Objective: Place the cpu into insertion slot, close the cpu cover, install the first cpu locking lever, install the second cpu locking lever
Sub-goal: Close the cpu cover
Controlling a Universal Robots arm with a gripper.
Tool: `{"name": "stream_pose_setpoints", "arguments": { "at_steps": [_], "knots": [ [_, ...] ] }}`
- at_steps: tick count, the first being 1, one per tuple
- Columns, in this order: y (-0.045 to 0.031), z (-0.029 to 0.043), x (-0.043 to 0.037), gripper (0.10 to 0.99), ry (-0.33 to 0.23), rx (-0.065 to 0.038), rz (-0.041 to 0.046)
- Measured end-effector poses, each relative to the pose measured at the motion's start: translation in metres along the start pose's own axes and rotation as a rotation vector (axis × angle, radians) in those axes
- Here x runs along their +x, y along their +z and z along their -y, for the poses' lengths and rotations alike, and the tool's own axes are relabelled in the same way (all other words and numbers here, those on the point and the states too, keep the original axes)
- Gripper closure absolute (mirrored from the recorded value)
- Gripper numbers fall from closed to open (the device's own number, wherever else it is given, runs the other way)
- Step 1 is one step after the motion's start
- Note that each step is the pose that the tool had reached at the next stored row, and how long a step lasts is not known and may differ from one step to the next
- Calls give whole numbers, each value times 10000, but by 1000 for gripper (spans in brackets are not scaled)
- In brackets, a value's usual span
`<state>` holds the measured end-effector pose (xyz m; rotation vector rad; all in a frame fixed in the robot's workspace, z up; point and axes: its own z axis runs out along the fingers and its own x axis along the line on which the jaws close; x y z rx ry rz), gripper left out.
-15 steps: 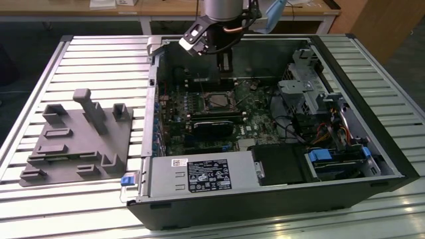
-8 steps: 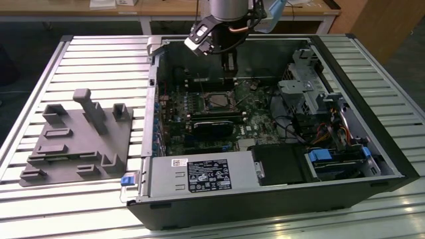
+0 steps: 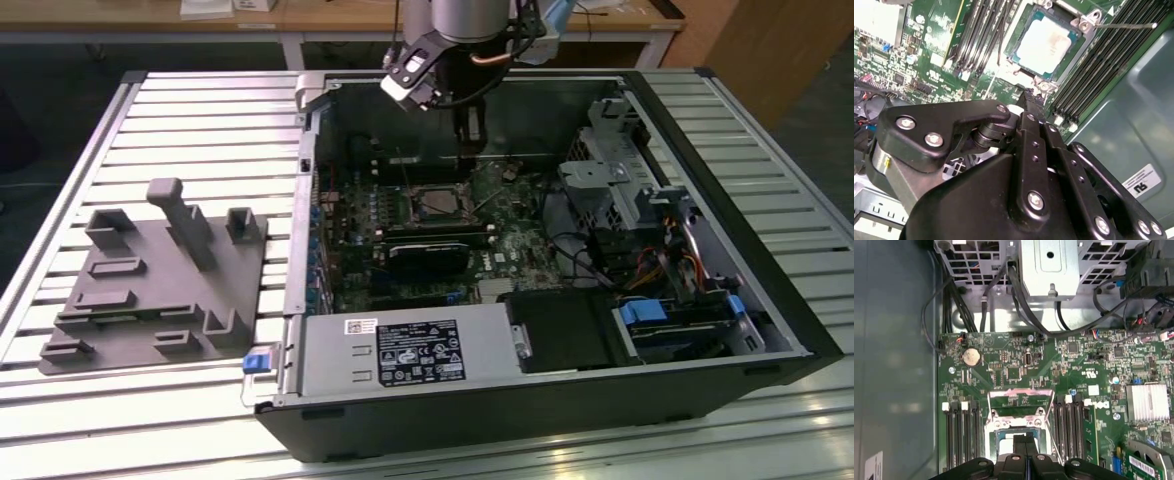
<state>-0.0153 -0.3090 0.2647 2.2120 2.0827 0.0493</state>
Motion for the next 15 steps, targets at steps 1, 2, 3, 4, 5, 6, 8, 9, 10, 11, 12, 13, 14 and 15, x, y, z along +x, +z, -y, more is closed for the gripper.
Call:
{"name": "stream_pose_setpoints", "arguments": {
  "at_steps": [1, 2, 3, 4, 5, 6, 8, 9, 10, 11, 12, 13, 14, 15],
  "knots": [
    [1, -13, 1, 980, 0, 0, 1],
    [2, -26, 2, 980, 0, 1, 1],
    [3, -38, 2, 980, 0, 0, 1],
    [5, -50, 3, 980, -1, 0, 0],
    [6, -63, 4, 980, 0, 0, 1],
    [7, -77, 5, 980, 1, 0, 1],
    [9, -101, 6, 980, 0, 0, 1],
    [11, -117, 7, 980, 0, 0, 1],
    [13, -140, 9, 980, 0, 0, 0],
    [15, -163, 10, 980, 0, 0, 0],
    [18, -187, 12, 980, 0, 2, 0],
    [20, -212, 13, 980, 0, 3, 1],
    [22, -239, 15, 980, 0, 5, 2],
    [24, -267, 17, 980, -1, 9, 4]
  ]
}}
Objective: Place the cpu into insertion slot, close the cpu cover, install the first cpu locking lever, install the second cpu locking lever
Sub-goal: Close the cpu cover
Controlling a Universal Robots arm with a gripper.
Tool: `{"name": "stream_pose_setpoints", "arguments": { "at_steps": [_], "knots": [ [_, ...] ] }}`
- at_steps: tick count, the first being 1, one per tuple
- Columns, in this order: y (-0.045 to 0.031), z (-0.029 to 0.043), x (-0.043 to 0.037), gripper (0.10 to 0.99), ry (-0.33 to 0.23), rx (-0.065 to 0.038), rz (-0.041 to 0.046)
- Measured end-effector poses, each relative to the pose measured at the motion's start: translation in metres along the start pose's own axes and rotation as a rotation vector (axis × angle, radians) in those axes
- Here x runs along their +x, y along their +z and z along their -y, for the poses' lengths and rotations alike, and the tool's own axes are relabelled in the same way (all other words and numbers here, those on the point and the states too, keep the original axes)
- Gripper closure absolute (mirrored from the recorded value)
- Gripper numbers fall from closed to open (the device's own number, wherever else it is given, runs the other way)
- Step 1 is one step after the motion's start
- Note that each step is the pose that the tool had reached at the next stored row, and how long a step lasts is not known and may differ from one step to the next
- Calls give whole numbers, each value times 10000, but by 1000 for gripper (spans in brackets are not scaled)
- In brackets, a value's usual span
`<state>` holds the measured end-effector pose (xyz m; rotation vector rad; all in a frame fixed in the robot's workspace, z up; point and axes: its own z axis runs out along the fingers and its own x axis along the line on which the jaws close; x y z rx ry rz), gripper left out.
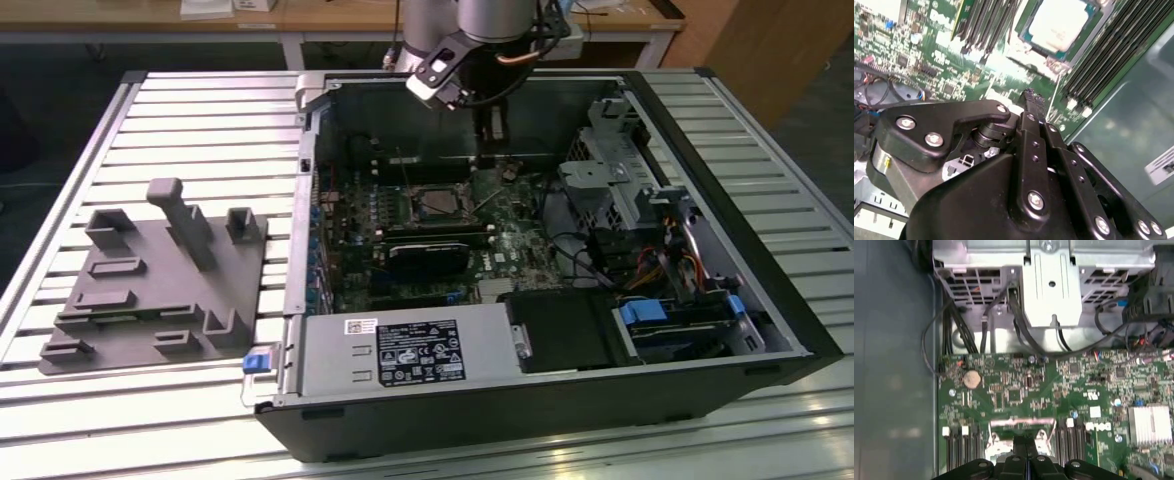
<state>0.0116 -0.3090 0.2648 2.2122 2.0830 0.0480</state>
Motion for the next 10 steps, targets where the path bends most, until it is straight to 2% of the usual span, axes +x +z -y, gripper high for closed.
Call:
{"name": "stream_pose_setpoints", "arguments": {
  "at_steps": [10],
  "knots": [
    [34, -292, 19, 980, -3, 66, 0]
  ]
}}
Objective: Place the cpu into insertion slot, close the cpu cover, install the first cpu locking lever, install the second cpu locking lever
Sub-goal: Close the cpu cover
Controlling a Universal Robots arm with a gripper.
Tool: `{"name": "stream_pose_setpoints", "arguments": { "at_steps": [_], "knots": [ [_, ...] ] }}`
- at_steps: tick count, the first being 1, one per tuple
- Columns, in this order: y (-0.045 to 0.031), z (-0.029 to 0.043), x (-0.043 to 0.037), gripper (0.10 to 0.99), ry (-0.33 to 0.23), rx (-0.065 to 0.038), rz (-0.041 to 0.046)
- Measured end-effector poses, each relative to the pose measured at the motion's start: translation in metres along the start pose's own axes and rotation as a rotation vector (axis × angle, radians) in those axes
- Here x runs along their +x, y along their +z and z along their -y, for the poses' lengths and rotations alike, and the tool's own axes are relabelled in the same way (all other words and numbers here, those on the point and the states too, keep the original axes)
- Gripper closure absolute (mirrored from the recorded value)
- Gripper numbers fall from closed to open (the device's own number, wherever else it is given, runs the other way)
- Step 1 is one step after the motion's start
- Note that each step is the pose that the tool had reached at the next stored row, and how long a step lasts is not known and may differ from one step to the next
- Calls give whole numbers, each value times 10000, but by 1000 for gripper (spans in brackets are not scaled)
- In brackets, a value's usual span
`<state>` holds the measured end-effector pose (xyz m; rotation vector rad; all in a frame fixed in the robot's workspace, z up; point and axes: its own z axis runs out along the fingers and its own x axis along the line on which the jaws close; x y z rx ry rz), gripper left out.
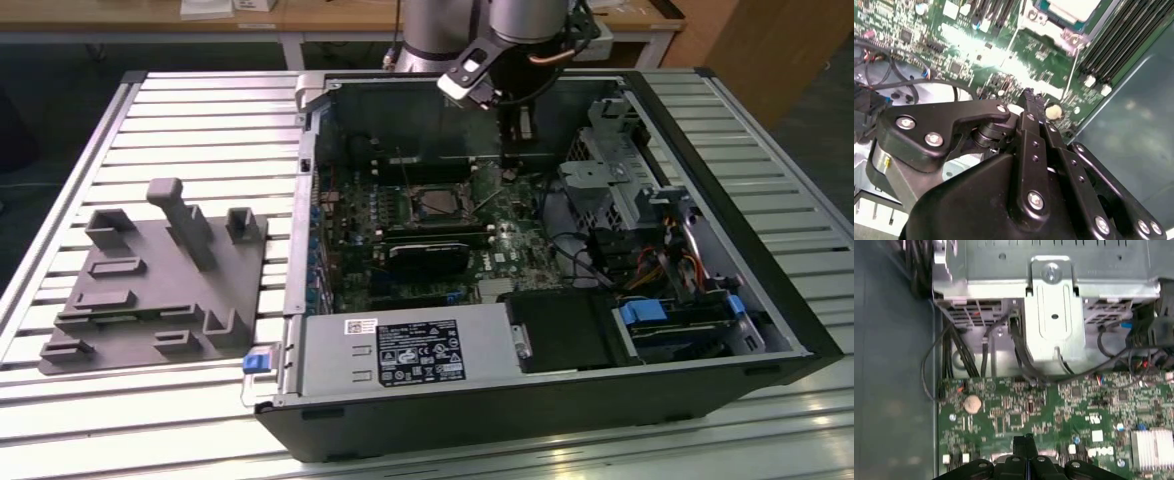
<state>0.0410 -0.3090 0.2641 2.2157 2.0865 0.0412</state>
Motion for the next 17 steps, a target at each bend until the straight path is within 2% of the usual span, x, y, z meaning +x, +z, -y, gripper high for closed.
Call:
{"name": "stream_pose_setpoints", "arguments": {
  "at_steps": [4, 7, 17],
  "knots": [
    [29, -100, 7, 980, -4, 77, 7],
    [72, -145, 12, 980, -9, 163, 11],
    [244, -158, 21, 980, -20, 368, 23]
  ]
}}
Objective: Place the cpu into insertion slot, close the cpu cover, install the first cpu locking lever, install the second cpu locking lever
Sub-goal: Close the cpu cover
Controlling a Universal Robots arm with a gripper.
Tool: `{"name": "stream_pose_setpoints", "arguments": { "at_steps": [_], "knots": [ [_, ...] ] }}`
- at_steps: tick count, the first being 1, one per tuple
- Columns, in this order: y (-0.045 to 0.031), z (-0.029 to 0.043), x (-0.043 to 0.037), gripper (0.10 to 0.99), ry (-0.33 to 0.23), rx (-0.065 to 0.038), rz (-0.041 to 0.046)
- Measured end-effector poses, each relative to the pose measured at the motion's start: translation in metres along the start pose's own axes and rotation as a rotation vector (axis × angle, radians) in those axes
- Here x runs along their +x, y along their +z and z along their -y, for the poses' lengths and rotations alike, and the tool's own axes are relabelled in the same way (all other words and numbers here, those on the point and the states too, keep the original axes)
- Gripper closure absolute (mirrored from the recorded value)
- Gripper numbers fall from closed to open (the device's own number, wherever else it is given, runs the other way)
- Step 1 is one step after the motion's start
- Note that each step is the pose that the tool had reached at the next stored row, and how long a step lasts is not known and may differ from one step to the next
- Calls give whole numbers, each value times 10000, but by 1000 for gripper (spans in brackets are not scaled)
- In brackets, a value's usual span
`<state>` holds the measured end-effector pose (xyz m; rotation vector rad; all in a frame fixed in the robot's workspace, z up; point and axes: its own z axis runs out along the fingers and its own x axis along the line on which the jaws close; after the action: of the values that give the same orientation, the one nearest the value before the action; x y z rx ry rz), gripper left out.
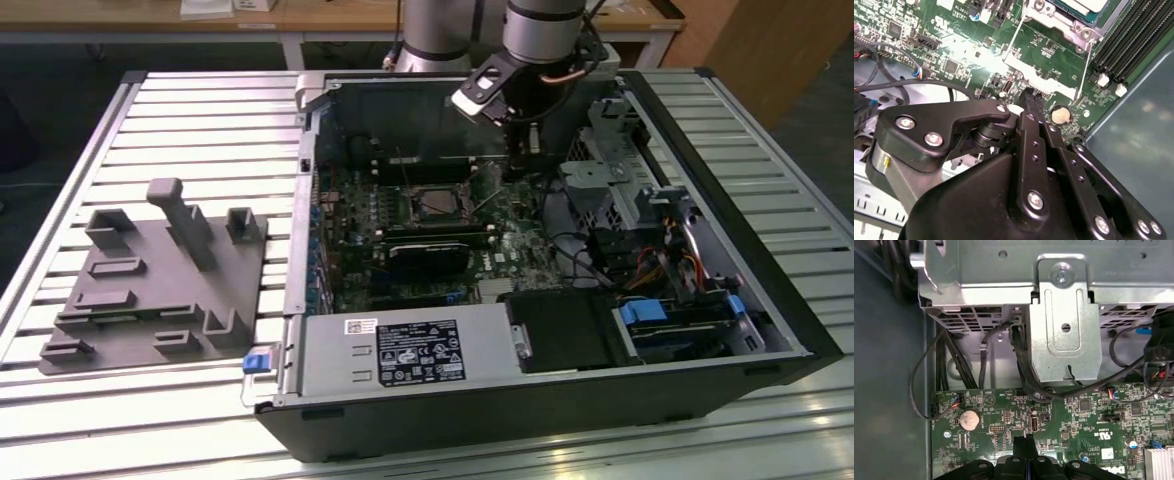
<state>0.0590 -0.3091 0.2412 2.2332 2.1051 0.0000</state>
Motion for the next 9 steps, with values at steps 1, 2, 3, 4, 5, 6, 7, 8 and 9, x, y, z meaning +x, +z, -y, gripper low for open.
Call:
{"name": "stream_pose_setpoints", "arguments": {
  "at_steps": [1, 2, 3, 4, 5, 6, 7, 8, 9],
  "knots": [
    [10, 0, 1, 980, -1, 19, 0],
    [12, 1, 1, 980, -1, 26, 3],
    [12, 1, 0, 980, 0, 26, 3],
    [12, 1, 0, 980, -1, 27, 3],
    [12, 0, 0, 980, -1, 27, 3],
    [12, 0, 1, 980, -2, 27, 2],
    [13, 0, 1, 980, -2, 27, 1],
    [13, 0, 1, 980, -3, 37, 2],
    [14, -1, 1, 980, -7, 98, 2]
  ]
}}
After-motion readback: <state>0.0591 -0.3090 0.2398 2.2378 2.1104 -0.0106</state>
